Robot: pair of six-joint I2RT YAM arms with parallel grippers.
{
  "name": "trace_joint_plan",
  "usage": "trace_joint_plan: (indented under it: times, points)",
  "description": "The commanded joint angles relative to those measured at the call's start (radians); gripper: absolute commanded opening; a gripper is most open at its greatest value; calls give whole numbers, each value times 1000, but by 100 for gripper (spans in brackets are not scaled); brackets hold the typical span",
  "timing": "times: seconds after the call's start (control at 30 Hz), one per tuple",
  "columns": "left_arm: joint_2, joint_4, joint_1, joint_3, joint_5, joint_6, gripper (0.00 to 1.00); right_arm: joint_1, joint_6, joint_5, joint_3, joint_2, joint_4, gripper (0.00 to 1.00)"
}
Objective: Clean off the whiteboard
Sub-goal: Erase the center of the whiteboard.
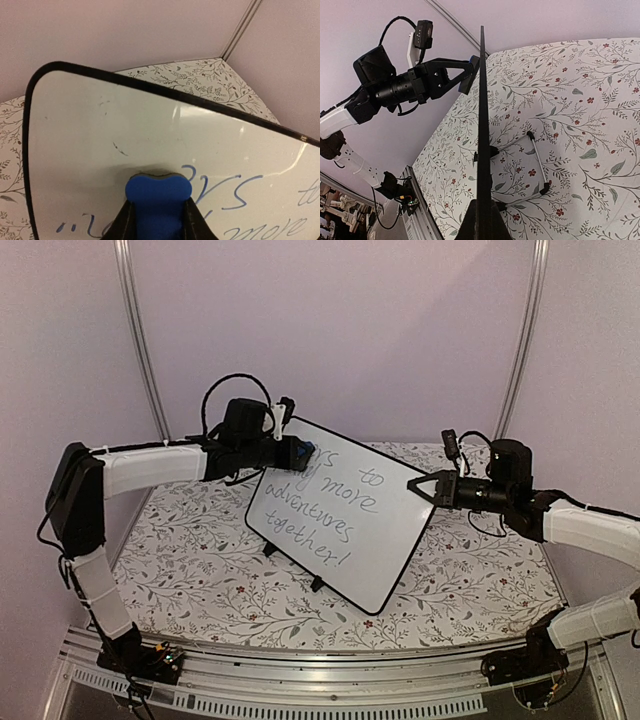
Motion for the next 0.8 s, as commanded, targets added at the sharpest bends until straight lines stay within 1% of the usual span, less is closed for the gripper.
trace_joint_plan:
  times: [0.0, 0.1, 0.2, 0.33, 0.43, 0.57, 0.67, 0.77]
  points:
    - [-29, -34, -39, -127, 10, -20, 0, 43, -141, -135, -9, 24, -41, 0]
    - [-39, -31, -49, -155, -1, -21, 0, 43, -140, -138, -10, 29, -34, 0]
    - [-27, -25, -49, -137, -9, -16, 0, 46, -137, -138, -12, 31, -28, 0]
    - [0, -28, -43, -58, -28, 7, 0, 49, -134, -138, -12, 27, -30, 0]
    - [29, -39, -26, 14, -19, 18, 0, 49, -135, -137, -12, 24, -34, 0]
    - [54, -51, -13, 70, -7, 28, 0, 49, -137, -136, -12, 22, -40, 0]
    - [54, -51, -15, 60, 6, 20, 0, 50, -137, -134, -12, 22, -40, 0]
    - [35, -46, -23, 2, 9, 5, 0, 50, -137, -135, -11, 23, -40, 0]
